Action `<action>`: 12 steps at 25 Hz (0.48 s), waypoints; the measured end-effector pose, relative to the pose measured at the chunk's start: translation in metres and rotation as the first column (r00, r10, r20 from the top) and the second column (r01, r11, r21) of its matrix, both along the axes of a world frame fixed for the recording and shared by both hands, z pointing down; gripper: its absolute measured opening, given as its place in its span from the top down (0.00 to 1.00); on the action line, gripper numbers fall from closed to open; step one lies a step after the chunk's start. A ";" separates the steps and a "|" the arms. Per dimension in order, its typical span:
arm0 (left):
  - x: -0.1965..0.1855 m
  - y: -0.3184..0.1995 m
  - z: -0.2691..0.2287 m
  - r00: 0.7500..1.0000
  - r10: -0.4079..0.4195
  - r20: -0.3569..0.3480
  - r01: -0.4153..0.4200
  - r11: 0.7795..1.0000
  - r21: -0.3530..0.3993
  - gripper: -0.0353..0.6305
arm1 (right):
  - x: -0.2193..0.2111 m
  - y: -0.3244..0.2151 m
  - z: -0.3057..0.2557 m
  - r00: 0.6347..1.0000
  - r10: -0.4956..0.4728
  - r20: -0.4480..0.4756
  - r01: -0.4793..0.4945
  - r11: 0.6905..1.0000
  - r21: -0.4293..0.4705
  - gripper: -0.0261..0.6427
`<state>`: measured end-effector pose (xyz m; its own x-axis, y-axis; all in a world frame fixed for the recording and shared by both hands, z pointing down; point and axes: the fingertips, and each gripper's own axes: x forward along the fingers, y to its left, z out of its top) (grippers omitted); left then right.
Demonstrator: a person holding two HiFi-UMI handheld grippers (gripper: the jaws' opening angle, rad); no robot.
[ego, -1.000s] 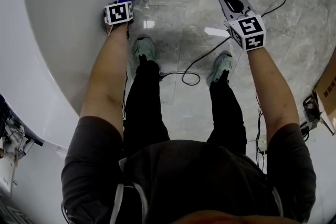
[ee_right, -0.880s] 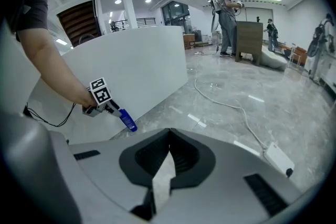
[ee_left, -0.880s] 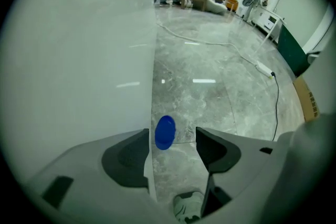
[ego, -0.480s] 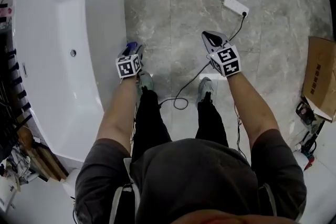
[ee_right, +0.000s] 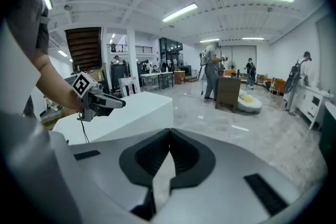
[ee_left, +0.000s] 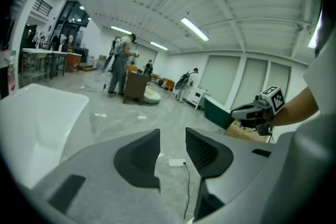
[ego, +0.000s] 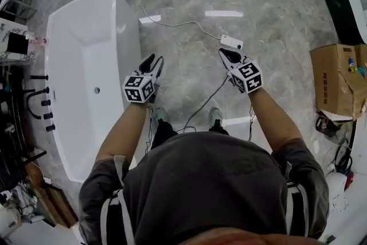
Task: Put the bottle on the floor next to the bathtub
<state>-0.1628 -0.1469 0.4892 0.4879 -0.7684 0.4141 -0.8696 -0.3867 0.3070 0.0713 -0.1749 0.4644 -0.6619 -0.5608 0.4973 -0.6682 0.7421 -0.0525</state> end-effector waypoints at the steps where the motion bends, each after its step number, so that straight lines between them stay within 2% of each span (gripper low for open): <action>1: 0.009 0.004 -0.029 1.000 0.030 -0.011 -0.029 0.999 0.041 0.72 | 0.003 0.003 -0.025 1.000 0.003 0.020 -0.004 1.000 0.015 0.97; 6: 0.044 0.031 -0.145 0.991 0.137 -0.006 -0.133 0.969 0.207 0.74 | 0.016 0.023 -0.121 0.995 0.025 0.094 -0.030 0.998 0.051 0.97; 12: 0.036 0.057 -0.234 0.989 0.143 -0.041 -0.122 0.936 0.331 0.85 | 0.009 0.044 -0.189 0.988 0.025 0.155 -0.040 0.995 0.094 0.97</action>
